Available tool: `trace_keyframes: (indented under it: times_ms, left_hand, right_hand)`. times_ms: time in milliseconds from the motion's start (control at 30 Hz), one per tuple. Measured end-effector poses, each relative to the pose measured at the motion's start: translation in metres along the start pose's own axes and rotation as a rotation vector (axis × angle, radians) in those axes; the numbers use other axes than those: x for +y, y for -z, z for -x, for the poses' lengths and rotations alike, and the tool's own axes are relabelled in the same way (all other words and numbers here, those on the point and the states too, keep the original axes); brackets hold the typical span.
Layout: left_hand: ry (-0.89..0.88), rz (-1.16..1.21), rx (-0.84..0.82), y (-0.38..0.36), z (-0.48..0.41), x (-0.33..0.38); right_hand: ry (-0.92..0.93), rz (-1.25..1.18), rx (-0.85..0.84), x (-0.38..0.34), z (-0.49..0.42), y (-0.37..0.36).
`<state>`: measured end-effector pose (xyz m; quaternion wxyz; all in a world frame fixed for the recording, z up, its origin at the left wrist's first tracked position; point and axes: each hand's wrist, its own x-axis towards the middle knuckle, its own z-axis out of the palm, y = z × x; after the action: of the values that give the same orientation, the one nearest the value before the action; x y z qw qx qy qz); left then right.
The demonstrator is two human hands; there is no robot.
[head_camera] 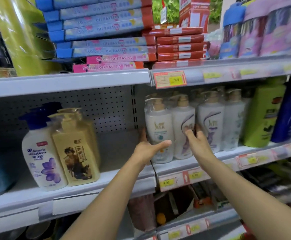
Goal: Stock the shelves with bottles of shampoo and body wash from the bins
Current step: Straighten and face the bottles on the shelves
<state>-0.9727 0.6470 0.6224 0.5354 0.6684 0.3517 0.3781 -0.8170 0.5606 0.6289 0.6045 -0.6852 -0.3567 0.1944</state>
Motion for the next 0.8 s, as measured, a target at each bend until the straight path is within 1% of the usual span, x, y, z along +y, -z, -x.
trace_keyframes:
  times_ms: [133, 233, 333, 433, 533, 633, 800]
  left_hand:
    - [-0.038, 0.205, 0.009, -0.007, -0.015, 0.003]
    - [-0.060, 0.273, 0.042, -0.009, -0.023, 0.001]
    - [-0.039, 0.272, 0.063, -0.012, -0.030, 0.001]
    - [-0.068, 0.234, 0.016, -0.012, -0.034, 0.004]
    - [-0.060, 0.214, -0.015, -0.009, -0.038, 0.005]
    - [-0.036, 0.201, -0.010, -0.011, -0.041, 0.007]
    - [-0.049, 0.201, -0.005, -0.007, -0.040, 0.009]
  right_hand:
    - [-0.024, -0.021, -0.089, 0.003, -0.013, 0.005]
    - [-0.078, -0.089, -0.121, 0.002, -0.024, 0.008]
    - [-0.042, -0.249, -0.097, 0.002, -0.035, 0.011]
    - [-0.017, -0.408, -0.023, 0.000, -0.042, 0.012]
    - [-0.020, -0.487, 0.004, -0.004, -0.046, 0.009]
    - [-0.040, -0.547, 0.052, -0.003, -0.050, 0.006]
    - [-0.067, -0.583, -0.018, 0.001, -0.050, 0.001]
